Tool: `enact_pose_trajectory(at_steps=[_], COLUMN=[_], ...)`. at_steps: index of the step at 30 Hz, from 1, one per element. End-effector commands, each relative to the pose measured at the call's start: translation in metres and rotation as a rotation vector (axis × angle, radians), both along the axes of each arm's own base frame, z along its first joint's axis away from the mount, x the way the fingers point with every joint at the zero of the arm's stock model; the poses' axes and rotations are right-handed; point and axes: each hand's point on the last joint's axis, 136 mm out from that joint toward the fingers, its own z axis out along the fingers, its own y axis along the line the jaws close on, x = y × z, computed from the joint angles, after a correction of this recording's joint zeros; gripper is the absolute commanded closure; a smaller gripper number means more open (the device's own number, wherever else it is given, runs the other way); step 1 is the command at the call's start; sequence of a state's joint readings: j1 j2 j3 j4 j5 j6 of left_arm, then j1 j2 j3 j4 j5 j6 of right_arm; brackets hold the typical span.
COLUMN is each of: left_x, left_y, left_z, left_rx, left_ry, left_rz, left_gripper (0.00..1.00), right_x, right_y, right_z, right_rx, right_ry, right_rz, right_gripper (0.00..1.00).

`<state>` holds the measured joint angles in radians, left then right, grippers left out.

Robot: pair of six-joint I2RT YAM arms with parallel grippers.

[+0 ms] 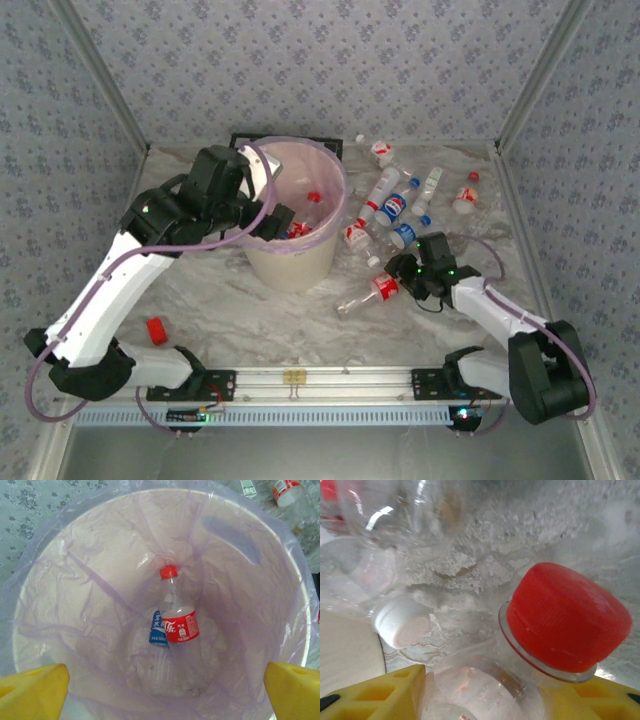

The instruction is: Put the plastic bottles in the bin

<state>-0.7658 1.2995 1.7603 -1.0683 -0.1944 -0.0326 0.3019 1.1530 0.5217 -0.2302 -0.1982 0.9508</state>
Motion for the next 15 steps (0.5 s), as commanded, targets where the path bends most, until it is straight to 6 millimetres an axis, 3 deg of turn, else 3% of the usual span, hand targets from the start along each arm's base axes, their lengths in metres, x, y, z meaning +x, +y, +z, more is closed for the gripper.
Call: enact_pose_trajectory(at_steps=[1, 9, 15], left_x=[0.004, 0.001, -0.005], left_y=[-0.007, -0.01, -0.019], left_z=[0.006, 0.017, 0.018], left_rx=[-0.059, -0.154, -0.208], left_ry=[-0.01, -0.03, -0.021], left_rz=[0.011, 0.018, -0.032], left_gripper=[0.0, 0.0, 0.0], right_x=[0.006, 0.009, 0.015], right_y=[-0.009, -0.015, -0.028], right_z=[0.02, 0.045, 0.081], right_rx=[-0.061, -0.104, -0.099], right_ry=[-0.055, -0.12, -0.178], right_rz=[-0.001, 0.03, 0.053], right_gripper=[0.44, 0.51, 0.57])
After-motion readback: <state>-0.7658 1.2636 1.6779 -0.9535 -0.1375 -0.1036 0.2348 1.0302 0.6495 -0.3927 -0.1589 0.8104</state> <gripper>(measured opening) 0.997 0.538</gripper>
